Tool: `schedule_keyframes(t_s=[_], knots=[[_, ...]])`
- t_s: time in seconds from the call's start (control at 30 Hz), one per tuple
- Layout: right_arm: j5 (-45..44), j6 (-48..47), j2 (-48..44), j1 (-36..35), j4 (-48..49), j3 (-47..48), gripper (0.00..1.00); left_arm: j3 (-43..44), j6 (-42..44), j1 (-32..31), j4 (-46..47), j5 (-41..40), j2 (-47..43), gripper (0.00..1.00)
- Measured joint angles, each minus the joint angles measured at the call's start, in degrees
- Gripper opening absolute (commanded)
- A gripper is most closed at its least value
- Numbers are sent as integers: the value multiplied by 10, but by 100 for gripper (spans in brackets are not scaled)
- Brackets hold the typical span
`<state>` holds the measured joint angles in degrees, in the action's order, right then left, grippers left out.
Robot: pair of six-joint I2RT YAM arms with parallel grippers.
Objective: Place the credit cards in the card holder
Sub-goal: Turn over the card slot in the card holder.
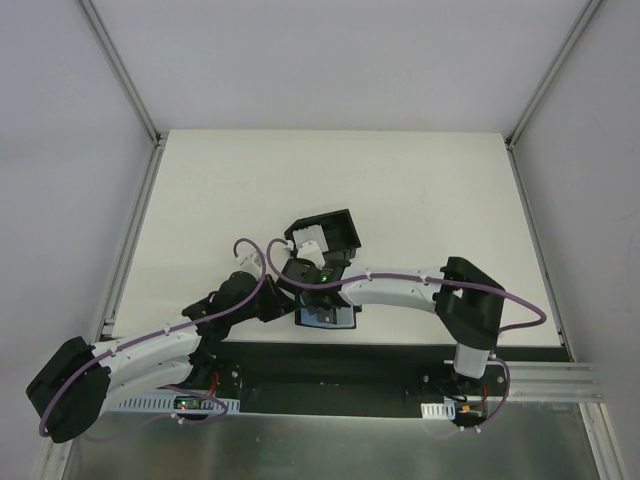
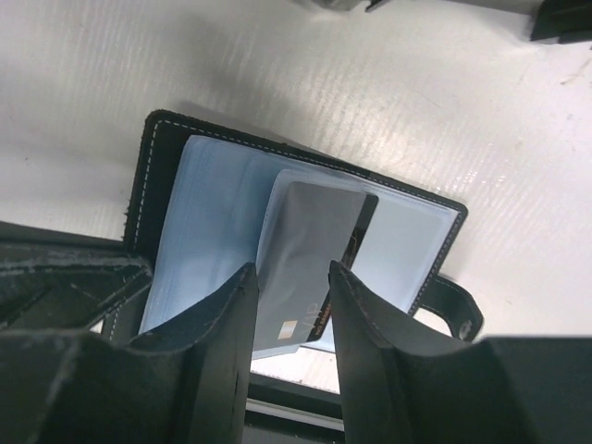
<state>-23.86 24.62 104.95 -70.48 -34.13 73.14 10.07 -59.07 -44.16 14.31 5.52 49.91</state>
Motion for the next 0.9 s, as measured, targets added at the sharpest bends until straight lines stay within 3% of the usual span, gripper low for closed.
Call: schedule_keyframes(t_s=[0.4, 0.9], knots=[[-21, 14, -56, 0, -20, -27, 38, 0, -4, 0, 0, 0, 0, 0], [-37, 50, -137, 4, -31, -168, 41, 0, -19, 0, -1, -6, 4, 0]])
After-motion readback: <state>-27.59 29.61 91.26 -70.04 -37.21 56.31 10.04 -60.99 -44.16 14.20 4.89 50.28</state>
